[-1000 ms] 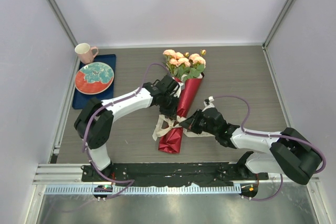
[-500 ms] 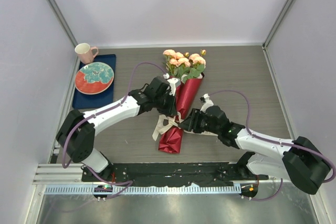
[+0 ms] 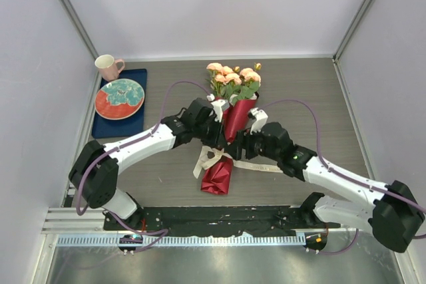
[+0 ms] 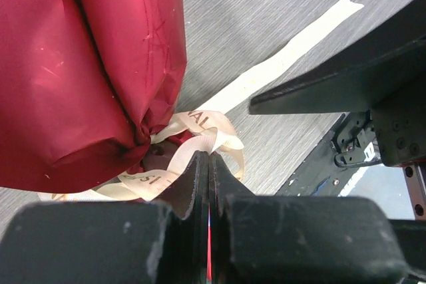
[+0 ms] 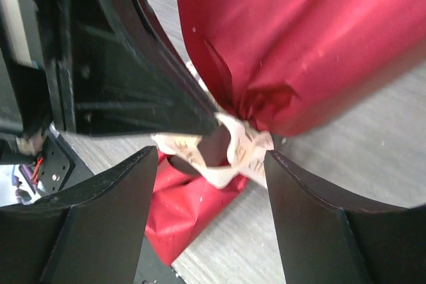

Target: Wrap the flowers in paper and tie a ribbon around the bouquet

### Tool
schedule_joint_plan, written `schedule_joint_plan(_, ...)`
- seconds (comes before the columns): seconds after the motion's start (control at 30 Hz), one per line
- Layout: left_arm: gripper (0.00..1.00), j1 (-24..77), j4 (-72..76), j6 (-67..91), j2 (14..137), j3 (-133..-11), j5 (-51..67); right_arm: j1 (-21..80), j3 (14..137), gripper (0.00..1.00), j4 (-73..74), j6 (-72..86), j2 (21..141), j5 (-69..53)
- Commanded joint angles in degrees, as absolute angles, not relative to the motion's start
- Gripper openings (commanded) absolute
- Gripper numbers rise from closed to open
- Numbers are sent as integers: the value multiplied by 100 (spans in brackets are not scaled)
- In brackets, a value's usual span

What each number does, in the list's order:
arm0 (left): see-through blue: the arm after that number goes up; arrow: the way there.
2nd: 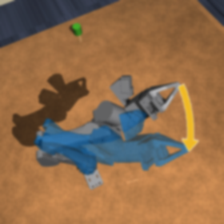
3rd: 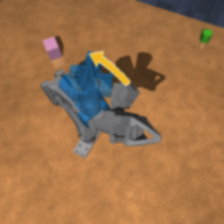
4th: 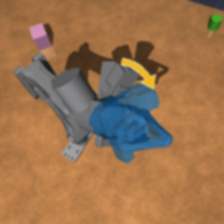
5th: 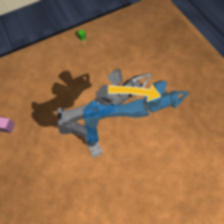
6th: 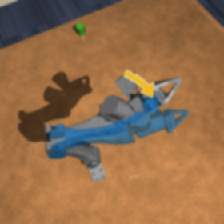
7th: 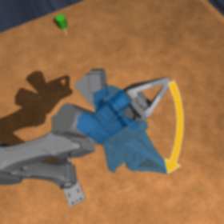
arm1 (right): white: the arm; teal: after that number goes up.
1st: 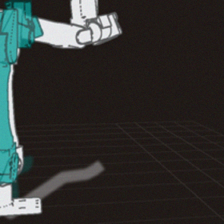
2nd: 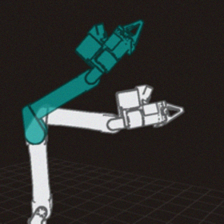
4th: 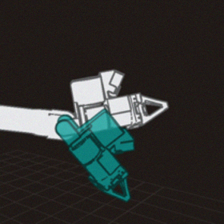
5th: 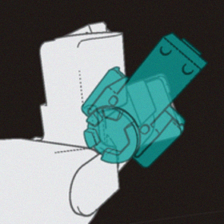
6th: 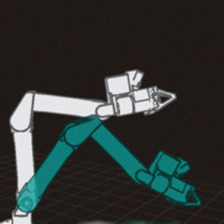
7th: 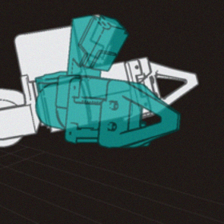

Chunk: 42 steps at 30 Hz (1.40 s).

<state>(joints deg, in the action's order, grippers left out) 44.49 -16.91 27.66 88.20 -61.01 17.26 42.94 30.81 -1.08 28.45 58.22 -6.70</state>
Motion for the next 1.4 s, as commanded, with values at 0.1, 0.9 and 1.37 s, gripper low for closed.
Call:
schedule_joint_plan(0.1,0,4430,-1503,2821,8499,-6117,1872,4263,3797,69,-526,1679,6574,-598)
schedule_joint_plan(0.9,0,4430,-1617,2760,8446,-6249,1960,4254,3481,33,-949,1476,6908,-1037)
schedule_joint_plan(1.37,0,4421,-1897,2707,8455,-6284,2162,4254,3805,17,-1170,1380,7374,-950)
